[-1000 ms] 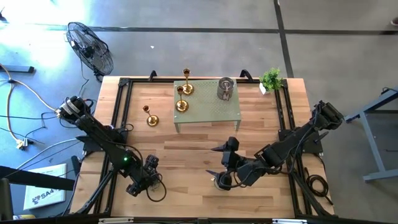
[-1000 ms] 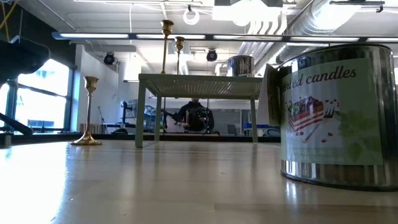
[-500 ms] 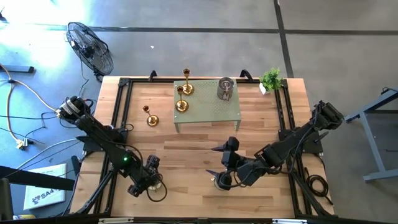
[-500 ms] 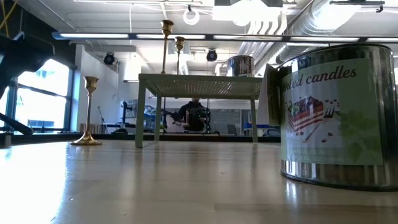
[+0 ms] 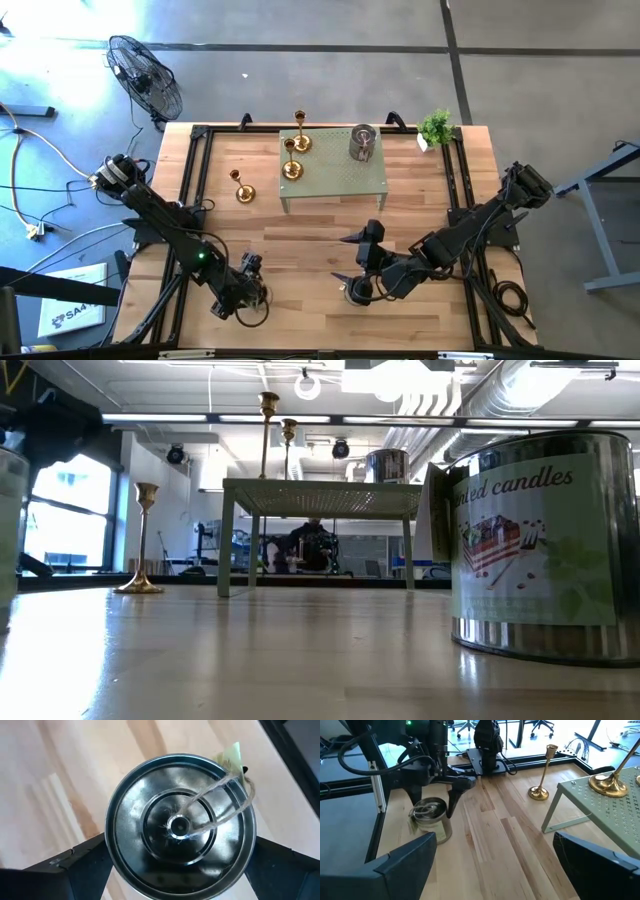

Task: Pick & Place candle stick holders
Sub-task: Put the left silver scented candle on the shelf

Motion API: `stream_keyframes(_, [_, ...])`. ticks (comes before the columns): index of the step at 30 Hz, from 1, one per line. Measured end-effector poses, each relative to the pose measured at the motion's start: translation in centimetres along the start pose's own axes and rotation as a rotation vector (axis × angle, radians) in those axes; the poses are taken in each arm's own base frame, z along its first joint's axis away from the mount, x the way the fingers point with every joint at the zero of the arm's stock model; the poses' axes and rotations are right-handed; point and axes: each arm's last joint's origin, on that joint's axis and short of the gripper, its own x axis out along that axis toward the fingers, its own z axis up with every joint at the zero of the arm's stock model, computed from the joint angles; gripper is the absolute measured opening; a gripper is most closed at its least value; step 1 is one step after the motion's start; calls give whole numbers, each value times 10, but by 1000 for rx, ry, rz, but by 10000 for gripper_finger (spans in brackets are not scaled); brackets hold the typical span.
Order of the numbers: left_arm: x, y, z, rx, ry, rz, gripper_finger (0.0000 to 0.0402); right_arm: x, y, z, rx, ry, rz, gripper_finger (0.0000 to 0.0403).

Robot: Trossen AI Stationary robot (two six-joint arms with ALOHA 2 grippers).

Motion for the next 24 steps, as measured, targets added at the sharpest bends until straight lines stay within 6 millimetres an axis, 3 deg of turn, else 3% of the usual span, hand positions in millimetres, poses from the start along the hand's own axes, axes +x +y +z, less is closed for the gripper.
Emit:
stream_keyframes(13, [8,-1,2,-6,-16,20,378,0,0,0,0,0,0,394])
stream_keyframes(20, [16,-4,6,-7,-36,-12,340,0,0,0,11,3,-1,394])
stream_keyframes(24, [16,-4,6,-8,-37,-9,340,0,0,-1,10,5,-2,394])
